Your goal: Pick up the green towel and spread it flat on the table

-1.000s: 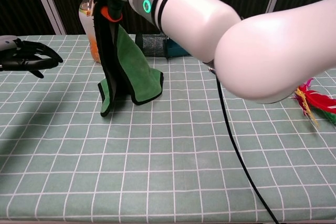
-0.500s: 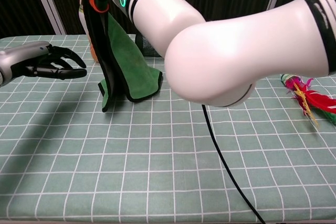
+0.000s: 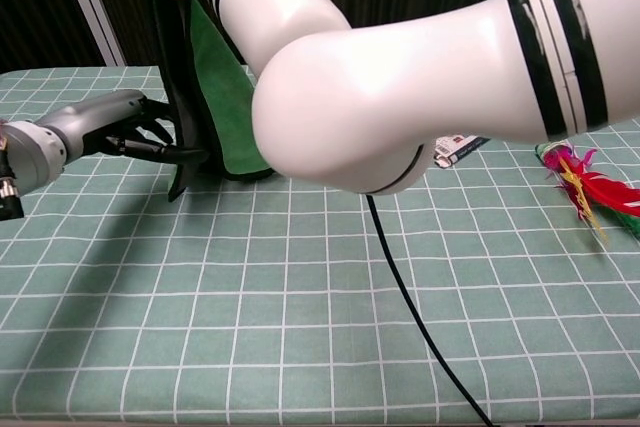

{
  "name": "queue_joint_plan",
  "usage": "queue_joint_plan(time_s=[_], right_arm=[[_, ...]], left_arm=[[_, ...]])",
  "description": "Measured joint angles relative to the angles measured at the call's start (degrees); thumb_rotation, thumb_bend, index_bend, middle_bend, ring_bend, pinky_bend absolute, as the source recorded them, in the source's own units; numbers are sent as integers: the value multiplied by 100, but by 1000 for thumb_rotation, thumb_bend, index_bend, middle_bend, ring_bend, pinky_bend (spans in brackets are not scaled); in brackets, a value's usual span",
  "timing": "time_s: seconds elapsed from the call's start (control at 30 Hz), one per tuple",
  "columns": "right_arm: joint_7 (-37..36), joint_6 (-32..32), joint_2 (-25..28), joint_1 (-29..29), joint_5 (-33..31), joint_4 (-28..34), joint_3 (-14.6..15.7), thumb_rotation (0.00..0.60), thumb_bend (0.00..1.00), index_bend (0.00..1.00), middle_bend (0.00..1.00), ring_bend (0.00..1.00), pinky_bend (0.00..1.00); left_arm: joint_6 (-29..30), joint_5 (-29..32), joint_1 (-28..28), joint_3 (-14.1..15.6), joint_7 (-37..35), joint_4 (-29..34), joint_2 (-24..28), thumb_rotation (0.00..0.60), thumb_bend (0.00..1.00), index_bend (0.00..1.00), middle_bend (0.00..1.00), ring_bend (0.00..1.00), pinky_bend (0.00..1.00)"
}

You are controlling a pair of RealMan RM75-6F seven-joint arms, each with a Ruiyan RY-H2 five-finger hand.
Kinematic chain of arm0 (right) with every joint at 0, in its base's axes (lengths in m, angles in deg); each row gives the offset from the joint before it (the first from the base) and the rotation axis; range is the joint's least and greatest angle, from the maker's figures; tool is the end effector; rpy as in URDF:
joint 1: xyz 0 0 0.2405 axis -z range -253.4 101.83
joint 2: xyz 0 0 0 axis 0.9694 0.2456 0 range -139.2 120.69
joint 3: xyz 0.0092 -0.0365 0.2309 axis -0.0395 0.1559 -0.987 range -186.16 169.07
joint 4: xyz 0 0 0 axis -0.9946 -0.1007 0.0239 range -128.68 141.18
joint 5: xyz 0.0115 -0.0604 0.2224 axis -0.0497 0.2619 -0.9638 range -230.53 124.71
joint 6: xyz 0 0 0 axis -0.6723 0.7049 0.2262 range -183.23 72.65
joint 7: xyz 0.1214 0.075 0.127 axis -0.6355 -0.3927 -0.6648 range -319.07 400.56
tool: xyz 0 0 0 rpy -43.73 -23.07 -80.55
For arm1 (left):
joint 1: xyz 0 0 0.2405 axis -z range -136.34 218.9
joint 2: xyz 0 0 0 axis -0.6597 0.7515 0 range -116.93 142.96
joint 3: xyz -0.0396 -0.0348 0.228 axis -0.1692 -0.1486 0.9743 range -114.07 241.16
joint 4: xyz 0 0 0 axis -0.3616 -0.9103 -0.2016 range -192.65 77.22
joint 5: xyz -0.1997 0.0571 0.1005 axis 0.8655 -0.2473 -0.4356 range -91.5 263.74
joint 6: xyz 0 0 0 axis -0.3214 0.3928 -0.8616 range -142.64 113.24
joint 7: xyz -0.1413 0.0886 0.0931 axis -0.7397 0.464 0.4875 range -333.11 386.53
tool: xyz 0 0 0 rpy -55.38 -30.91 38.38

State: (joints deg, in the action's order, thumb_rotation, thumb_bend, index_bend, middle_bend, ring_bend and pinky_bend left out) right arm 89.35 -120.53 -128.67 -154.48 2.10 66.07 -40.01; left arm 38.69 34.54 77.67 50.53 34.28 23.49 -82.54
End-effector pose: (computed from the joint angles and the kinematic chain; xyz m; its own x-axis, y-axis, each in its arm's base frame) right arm 0.1603 -0.3987 -0.0912 0.4633 0.2298 0.8559 -0.7091 -0.4832 0.5135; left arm -0.1695 0.3615 -0.0857 0.0206 0.4133 0.9103 0.9998 -0.0012 -0.0221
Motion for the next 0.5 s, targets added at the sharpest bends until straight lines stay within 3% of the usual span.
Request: queue_joint_plan(time_s=[0.17,0.5], right_arm=[[-23,0,98,83,-22,164,36,600,421,738,233,15,30],[-24,-79,330,308,-59,684,159,600,416,736,232,15,30]], left_arm=[[91,159,32,-33,74,-262,-252,436,12,451,255,233,311],[293,116,-88,-163,-219,-513,-465,487,170,553,302,233,311]])
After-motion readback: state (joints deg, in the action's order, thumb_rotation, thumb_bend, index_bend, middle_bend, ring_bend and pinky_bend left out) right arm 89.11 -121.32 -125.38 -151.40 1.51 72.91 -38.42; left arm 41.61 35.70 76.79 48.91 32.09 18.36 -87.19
